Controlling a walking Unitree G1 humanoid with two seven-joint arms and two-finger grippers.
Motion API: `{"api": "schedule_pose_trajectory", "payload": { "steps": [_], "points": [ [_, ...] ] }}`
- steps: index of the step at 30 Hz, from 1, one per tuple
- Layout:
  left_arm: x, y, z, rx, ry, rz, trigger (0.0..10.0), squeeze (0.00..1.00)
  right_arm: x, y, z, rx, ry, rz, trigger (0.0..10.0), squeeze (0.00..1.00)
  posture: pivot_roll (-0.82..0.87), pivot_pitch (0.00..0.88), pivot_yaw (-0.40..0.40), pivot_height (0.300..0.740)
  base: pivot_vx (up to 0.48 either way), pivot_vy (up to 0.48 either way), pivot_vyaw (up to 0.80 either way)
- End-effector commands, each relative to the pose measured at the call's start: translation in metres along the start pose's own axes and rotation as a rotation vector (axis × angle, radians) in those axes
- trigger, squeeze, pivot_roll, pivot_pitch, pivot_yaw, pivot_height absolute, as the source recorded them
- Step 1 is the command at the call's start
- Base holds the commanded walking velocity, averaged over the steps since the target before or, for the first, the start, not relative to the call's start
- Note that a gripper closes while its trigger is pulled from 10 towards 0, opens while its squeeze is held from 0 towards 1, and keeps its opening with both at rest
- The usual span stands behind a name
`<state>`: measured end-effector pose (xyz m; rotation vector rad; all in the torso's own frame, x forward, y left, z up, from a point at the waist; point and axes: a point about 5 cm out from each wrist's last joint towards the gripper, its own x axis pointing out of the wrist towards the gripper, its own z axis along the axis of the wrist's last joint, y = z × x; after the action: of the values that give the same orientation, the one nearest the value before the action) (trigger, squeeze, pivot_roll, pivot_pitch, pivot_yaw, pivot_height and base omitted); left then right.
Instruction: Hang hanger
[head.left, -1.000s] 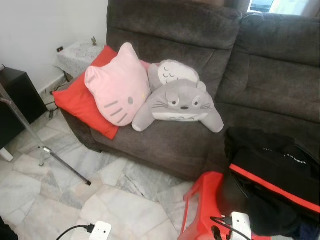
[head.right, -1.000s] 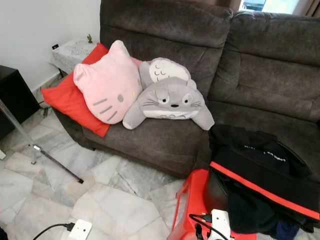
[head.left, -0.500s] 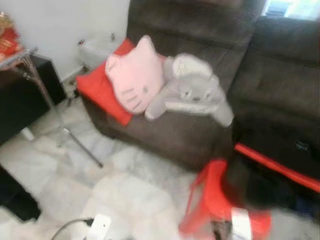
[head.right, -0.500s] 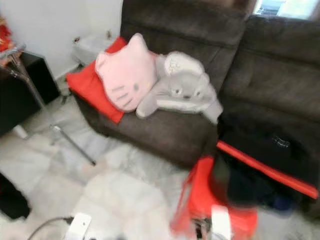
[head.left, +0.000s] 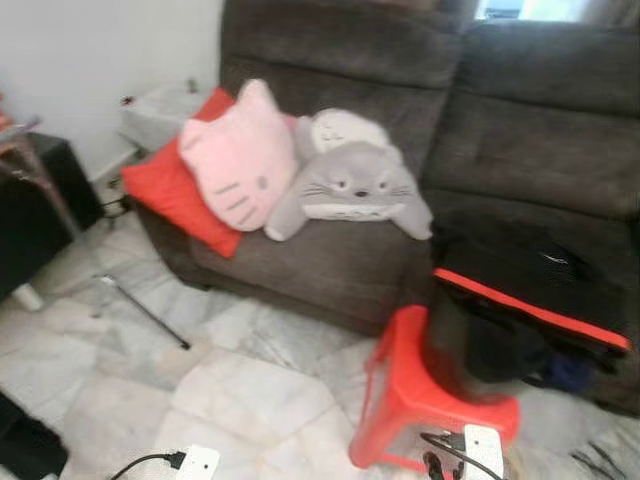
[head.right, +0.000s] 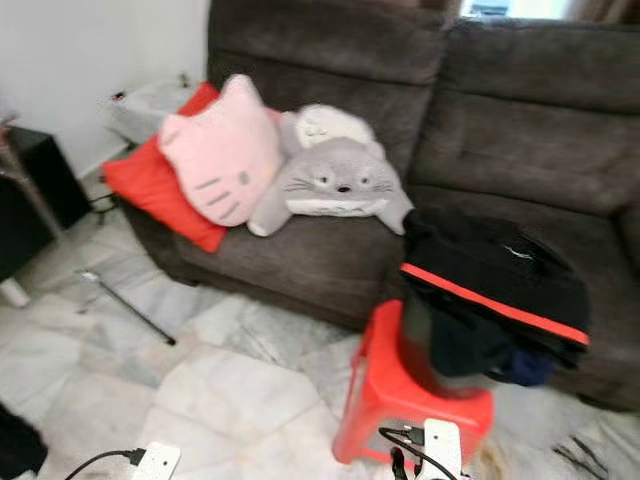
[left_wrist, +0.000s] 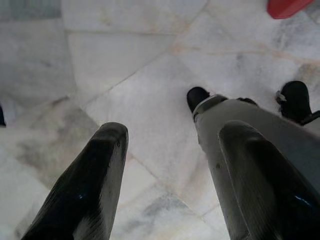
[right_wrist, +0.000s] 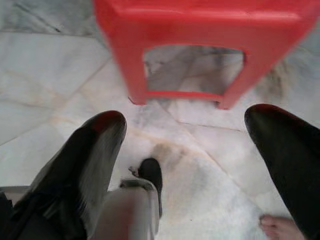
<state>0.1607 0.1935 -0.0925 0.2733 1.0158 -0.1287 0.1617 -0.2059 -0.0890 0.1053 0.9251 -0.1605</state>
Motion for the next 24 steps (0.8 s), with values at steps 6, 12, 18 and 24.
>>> {"api": "schedule_pose_trajectory", "payload": {
  "steps": [6,12,18,24],
  "points": [
    [-0.0007,0.0007,-0.0038,0.019,0.014,-0.009,10.0,0.00,0.0002,-0.0004,0.0002,0.007,0.004,-0.005,10.0,0.00,-0.08,0.000,-0.021,0.740,0.000,0.000,-0.71],
    [-0.0005,-0.0002,-0.0030,0.034,0.011,-0.011,10.0,0.00,0.0002,0.0000,0.0004,0.009,0.004,-0.002,10.0,0.00,-0.08,0.000,-0.019,0.740,0.000,0.000,-0.71],
    [-0.0005,-0.0004,-0.0029,0.032,0.009,-0.011,10.0,0.00,0.0002,0.0000,0.0003,0.010,0.004,-0.004,10.0,0.00,-0.08,0.000,-0.019,0.740,0.000,0.000,-0.70],
    [-0.0006,0.0003,-0.0031,0.028,0.008,-0.005,10.0,0.00,0.0002,-0.0002,0.0000,0.008,0.005,-0.004,10.0,0.00,-0.08,0.000,-0.020,0.740,0.000,-0.221,-0.70]
  ]
}}
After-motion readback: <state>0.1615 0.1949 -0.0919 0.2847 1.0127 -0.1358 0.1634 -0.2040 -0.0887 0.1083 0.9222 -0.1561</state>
